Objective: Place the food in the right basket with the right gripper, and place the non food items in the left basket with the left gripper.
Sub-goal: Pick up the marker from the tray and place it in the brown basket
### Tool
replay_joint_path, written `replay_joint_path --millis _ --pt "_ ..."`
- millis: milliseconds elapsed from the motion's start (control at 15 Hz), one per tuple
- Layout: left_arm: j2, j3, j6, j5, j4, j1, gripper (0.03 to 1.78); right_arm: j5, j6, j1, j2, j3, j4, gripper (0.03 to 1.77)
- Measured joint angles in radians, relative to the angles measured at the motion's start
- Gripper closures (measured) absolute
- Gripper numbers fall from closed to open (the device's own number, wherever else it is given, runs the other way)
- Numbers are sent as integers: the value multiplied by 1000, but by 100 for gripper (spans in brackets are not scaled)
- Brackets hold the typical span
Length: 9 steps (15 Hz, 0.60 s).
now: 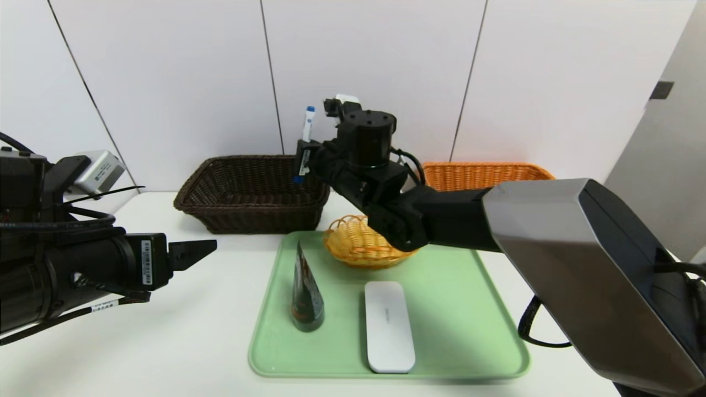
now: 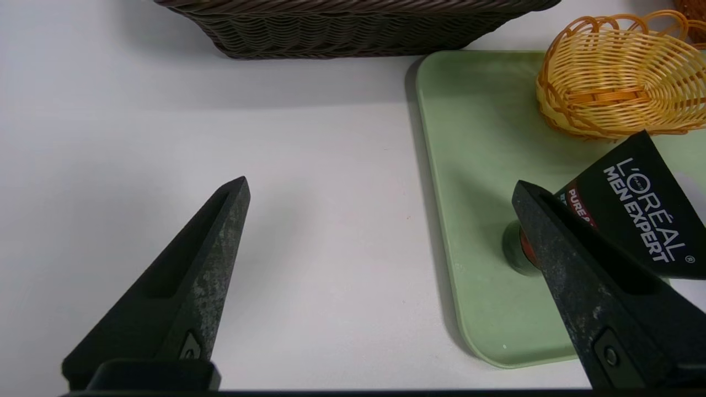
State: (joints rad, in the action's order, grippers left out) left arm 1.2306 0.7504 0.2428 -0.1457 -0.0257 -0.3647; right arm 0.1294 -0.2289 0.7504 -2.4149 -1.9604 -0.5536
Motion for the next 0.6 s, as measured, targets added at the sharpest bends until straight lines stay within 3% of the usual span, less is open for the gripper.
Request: replay_joint_path --millis 267,600 --pt "1 0 0 0 0 0 12 -45 37 0 -33 0 -58 162" --pt "-1 0 0 0 0 0 12 -53 39 -5 -56 0 -60 162"
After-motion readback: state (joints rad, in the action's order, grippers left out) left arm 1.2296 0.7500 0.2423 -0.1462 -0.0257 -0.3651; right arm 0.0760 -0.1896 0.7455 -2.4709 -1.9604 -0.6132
